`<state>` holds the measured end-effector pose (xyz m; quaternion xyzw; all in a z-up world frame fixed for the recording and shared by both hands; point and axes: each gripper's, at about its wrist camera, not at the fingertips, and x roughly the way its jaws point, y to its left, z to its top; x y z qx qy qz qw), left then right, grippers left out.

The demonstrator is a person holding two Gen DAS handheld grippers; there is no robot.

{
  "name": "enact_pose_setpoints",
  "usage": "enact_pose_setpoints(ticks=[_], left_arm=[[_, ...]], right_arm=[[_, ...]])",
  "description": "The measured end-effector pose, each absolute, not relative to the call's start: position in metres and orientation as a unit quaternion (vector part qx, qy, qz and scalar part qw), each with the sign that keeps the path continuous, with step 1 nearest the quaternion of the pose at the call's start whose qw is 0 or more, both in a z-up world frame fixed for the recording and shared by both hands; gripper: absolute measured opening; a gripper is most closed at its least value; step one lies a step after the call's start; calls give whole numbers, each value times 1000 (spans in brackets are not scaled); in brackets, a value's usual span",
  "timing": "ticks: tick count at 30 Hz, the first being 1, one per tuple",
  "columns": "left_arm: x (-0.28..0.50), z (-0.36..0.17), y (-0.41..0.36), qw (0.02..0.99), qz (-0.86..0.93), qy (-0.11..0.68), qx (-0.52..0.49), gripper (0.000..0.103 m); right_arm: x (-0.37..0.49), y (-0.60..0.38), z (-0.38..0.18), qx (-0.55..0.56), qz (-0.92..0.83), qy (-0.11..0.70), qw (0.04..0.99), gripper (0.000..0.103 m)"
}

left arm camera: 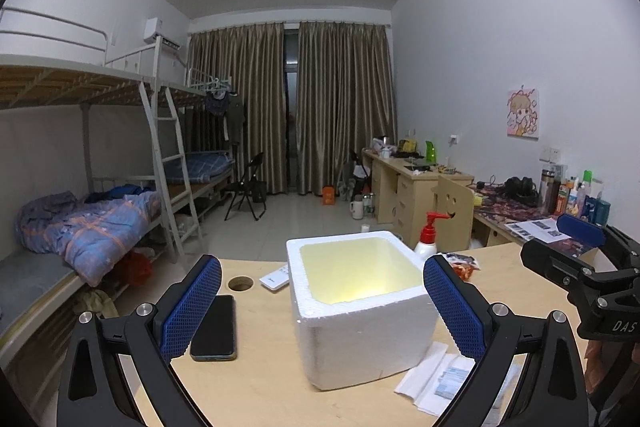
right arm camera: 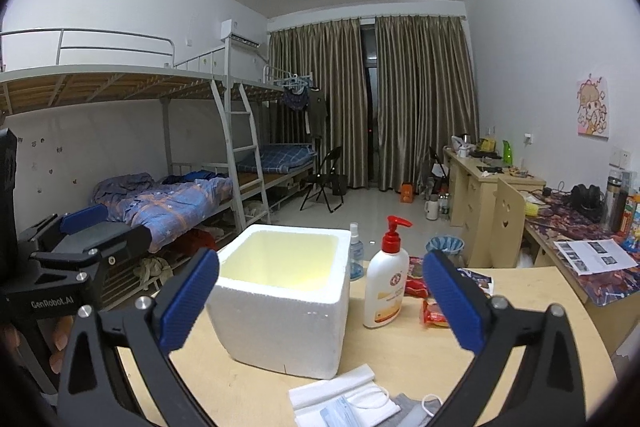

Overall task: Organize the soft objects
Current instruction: 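Withdraw both tools from the foam box back toward the mask and tissue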

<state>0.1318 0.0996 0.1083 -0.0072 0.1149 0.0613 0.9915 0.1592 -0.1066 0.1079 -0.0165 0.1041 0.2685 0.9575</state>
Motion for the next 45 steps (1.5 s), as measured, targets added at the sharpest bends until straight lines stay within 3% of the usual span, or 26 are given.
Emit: enact_pose_setpoints(ticks=[19, 45], left_arm=[[70, 107, 66, 996, 39, 79, -2, 101], [53, 46, 47, 997, 8, 77, -20, 101]], right_arm=[[109, -137, 99, -14, 254, 79, 964, 103], [75, -174, 42, -17, 204, 84, 975, 103]])
